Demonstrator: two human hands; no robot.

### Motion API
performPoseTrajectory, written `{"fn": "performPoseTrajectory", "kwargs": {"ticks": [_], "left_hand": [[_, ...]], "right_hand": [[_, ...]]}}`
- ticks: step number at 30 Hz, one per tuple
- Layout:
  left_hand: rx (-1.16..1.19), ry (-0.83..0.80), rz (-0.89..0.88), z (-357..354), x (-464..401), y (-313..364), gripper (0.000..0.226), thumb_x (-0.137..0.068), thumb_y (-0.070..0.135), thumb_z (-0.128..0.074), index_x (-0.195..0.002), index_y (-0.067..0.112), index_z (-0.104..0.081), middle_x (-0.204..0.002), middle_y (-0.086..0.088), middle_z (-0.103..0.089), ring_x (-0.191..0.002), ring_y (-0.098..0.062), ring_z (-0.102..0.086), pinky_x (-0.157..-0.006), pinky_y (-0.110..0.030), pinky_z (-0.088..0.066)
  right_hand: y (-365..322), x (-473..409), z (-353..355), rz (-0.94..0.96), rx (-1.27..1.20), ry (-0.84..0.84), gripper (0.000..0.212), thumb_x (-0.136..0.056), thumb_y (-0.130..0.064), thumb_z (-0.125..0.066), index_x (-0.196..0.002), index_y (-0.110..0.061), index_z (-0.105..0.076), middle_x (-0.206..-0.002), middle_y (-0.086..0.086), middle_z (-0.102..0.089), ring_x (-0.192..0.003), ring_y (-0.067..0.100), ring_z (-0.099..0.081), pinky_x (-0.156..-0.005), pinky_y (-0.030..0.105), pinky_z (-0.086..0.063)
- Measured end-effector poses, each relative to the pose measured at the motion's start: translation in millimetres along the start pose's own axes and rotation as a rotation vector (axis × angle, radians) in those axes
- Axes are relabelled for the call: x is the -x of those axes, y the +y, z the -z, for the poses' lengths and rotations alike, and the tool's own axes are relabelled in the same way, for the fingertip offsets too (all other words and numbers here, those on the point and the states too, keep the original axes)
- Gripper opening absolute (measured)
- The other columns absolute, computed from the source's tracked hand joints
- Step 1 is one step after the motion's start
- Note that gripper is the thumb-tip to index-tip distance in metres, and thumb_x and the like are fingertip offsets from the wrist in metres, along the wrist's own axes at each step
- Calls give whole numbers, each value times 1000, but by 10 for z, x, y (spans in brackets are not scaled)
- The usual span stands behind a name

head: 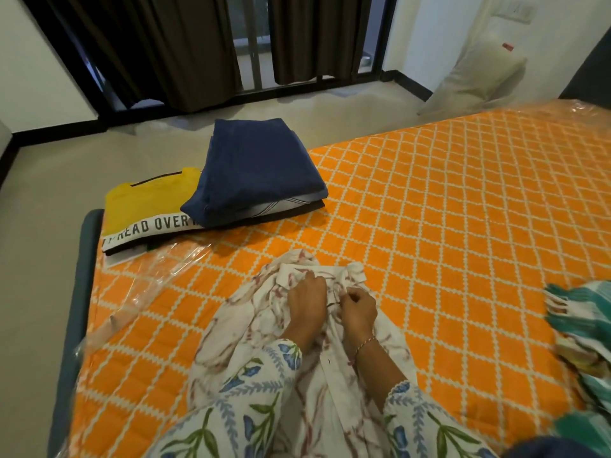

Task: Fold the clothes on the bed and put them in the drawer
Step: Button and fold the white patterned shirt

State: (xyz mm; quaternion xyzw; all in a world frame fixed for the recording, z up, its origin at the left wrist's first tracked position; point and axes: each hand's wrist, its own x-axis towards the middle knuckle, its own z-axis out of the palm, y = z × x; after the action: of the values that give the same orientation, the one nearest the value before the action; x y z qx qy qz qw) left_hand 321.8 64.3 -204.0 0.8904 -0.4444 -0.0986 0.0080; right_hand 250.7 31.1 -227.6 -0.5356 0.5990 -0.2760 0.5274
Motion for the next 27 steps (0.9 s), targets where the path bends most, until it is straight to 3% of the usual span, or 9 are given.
{"fn": "performPoseTrajectory", "kwargs": {"ticks": [2, 4, 7, 11, 12, 14, 16, 22, 27], "left_hand": [[-38, -7, -22, 62, -40, 30, 25, -96, 0, -37, -114, 6, -53, -123, -13, -52, -109, -29, -56, -80, -35, -44], [7, -19, -26, 92, -48, 50, 21, -95, -1, -38, -103, 7, -56, -115, -12, -57, -105, -27, -58, -77, -33, -44], [234, 67, 142, 103, -8, -3, 27, -92, -1, -43, -70, 10, -54, -82, -7, -61, -77, -20, -59, -57, -26, -40], [630, 134, 319, 194, 0, -116, 24, -85, 3, -54, -74, 11, -74, -78, -6, -71, -77, -23, -65, -56, -28, -47], [708, 132, 310, 227, 17, -136, 24, -83, 2, -57, -69, 13, -73, -75, -5, -71, -73, -21, -66, -56, -27, -48], [873, 134, 272, 281, 56, -176, 28, -79, 2, -65, -58, 19, -69, -67, -4, -70, -68, -20, -67, -59, -30, -55], [989, 133, 270, 317, 123, -207, 30, -76, -2, -66, -55, 19, -66, -61, -5, -67, -64, -22, -66, -63, -37, -58], [1187, 72, 259, 419, 308, -270, 36, -74, -15, -57, -55, 14, -66, -61, -9, -64, -64, -24, -60, -70, -38, -55], [1305, 6, 263, 499, 450, -312, 17, -80, -15, -60, -76, -2, -70, -65, -7, -63, -61, -16, -59, -56, -18, -51]], "right_hand": [[15, -30, 33, 2, -39, -34, 38, -93, -2, -56, -56, -9, -49, -51, 6, -40, -50, 21, -35, -56, 32, -34], [18, -20, 88, 15, -64, -83, 44, -92, 1, -56, -53, -14, -41, -50, 4, -37, -47, 17, -33, -52, 28, -33], [10, 25, 137, 25, -93, -107, 38, -91, 1, -58, -57, -12, -47, -52, 4, -43, -47, 15, -39, -51, 27, -39], [-52, 81, 113, 129, -79, 37, 18, -90, -4, -60, -73, -9, -58, -65, 5, -57, -59, 24, -55, -60, 35, -51], [-87, 114, 115, 184, -59, 53, 20, -90, -4, -60, -71, -11, -57, -63, 1, -55, -57, 20, -52, -58, 32, -48], [-189, 204, 120, 288, 5, 36, 22, -89, -6, -61, -69, -12, -55, -62, -3, -52, -54, 9, -45, -53, 14, -36], [-259, 308, 136, 362, 100, 6, 17, -87, -11, -65, -71, -12, -58, -68, -1, -57, -59, 5, -48, -51, 11, -34], [-277, 527, 159, 618, 439, 20, 8, -89, -15, -61, -87, -8, -65, -89, 6, -64, -82, 24, -58, -60, 29, -34], [-281, 590, 199, 709, 479, 29, 11, -91, -13, -60, -93, -6, -69, -94, 9, -67, -87, 29, -61, -62, 36, -43]]}}
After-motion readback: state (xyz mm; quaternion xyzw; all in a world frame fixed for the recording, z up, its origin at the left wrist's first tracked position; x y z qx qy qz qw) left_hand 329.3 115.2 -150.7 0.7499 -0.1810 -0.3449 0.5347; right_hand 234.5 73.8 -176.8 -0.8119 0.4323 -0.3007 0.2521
